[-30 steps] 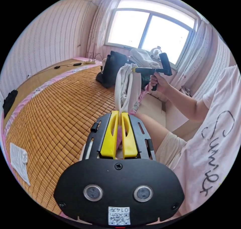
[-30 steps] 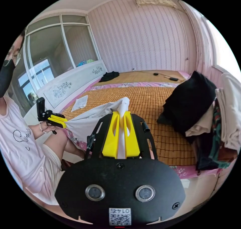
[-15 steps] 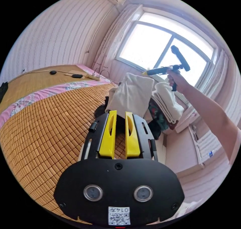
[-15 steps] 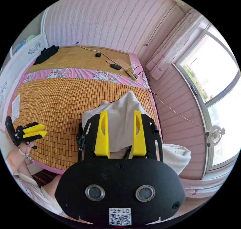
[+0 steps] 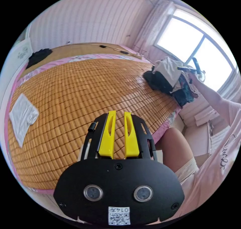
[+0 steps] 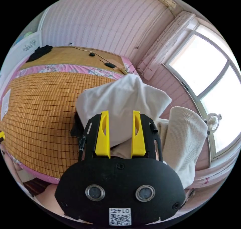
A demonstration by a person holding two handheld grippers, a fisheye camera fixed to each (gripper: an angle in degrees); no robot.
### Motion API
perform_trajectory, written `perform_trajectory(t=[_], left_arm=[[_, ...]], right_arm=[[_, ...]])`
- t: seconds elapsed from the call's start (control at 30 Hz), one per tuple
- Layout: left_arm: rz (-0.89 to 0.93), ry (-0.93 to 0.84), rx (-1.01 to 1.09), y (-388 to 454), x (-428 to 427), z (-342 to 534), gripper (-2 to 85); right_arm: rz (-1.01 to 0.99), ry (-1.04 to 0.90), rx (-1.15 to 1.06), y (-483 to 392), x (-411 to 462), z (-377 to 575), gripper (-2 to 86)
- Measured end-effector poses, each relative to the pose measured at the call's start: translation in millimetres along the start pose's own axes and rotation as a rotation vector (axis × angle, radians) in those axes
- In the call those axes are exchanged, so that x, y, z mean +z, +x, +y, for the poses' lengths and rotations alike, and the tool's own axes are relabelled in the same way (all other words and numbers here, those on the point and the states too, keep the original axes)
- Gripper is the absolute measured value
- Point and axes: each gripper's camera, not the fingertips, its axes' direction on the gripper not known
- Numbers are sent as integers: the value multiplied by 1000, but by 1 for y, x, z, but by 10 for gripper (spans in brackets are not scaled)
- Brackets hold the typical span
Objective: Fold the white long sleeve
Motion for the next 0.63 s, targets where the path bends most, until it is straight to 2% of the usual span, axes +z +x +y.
perform_trajectory(t=[0.1,0.17,0.37,0.5,0.63], left_arm=[[-111,10,-156,-69,-50,34,68],[-191,39,-261,-122,-92,56,73],[-424,3,-394,-230,-156,83,68],[-427,7,-478,-294,-167,82,71],[-452,6,-410,-326,-159,52,87]], right_arm=[[-164,25,-190,-99,13,8,129],[-351,21,-384,-201,24,12,127],[-736,103,-832,-471,-2,23,87],[-857,128,-1002,-606,-27,24,88],[-857,133,-1128,-715,-32,22,85]])
